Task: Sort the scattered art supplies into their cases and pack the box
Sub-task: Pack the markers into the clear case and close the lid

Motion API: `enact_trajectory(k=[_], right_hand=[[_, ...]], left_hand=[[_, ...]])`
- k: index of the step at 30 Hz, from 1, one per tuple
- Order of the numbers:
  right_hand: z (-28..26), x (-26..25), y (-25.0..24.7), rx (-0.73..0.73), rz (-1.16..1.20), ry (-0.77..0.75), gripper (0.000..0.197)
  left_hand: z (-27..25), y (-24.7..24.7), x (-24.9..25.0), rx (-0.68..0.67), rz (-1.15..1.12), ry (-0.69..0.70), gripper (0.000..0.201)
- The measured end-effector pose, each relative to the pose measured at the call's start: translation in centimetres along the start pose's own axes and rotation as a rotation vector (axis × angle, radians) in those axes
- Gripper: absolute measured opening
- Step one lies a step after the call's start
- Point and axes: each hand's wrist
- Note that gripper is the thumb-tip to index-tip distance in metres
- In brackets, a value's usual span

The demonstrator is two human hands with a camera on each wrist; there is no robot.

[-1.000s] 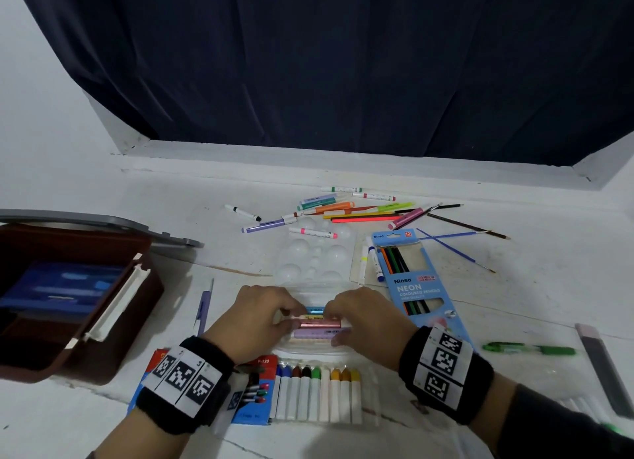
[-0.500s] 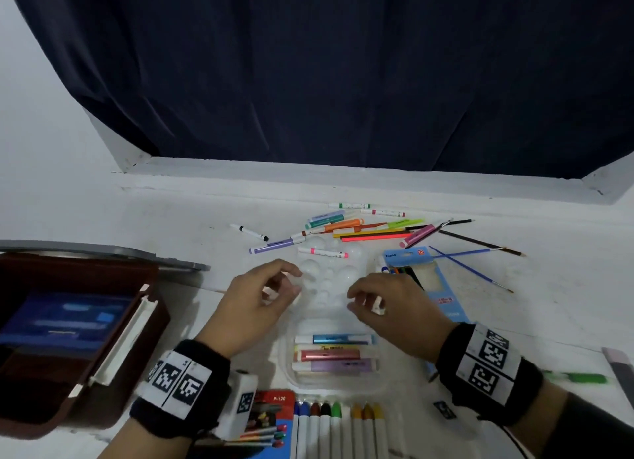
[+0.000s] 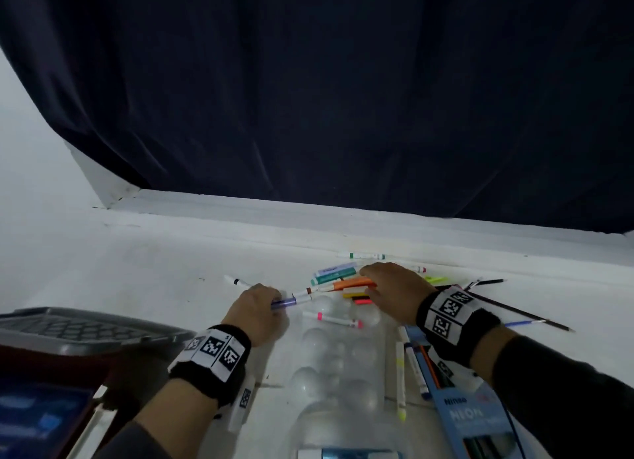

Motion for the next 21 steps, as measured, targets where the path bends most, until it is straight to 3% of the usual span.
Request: enact_trajectory(k=[5,10,14,19,21], right_hand=[[2.9,1.9,1.4,-0.127,-0.182,-0.017,0.037],[3.5,1.6,1.0,-0.08,-0.331,-0.041,0.031],[2.6,1.0,0.7,-0.05,-0.321,-0.027,0.026],[0.0,-0.4,-0.8,0.143,-0.106,0.003,0.019],[-1.7,-1.4,-1.9,0.311,0.058,-0.011,0.014]], left_hand=[[1.3,0.1,0.5,0.037,0.033,0.027,0.012],[1.9,-0.1,0.8,0.006,0.082,0.011,0.01],[1.4,-0.1,0.4,0.016,0.006,0.007,0.01],[-1.4,-2.2,0.8,0.151,-0.305,0.092,0.012],[-3.7,-3.5,1.3,0.162,-0.483,0.125,0.027]])
Point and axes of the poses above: each hand's wrist, its own z-axis towards the middle knuckle, its own y-axis out of the palm, x = y × z, and after that the axes turned 13 degrees about -y, right-handed
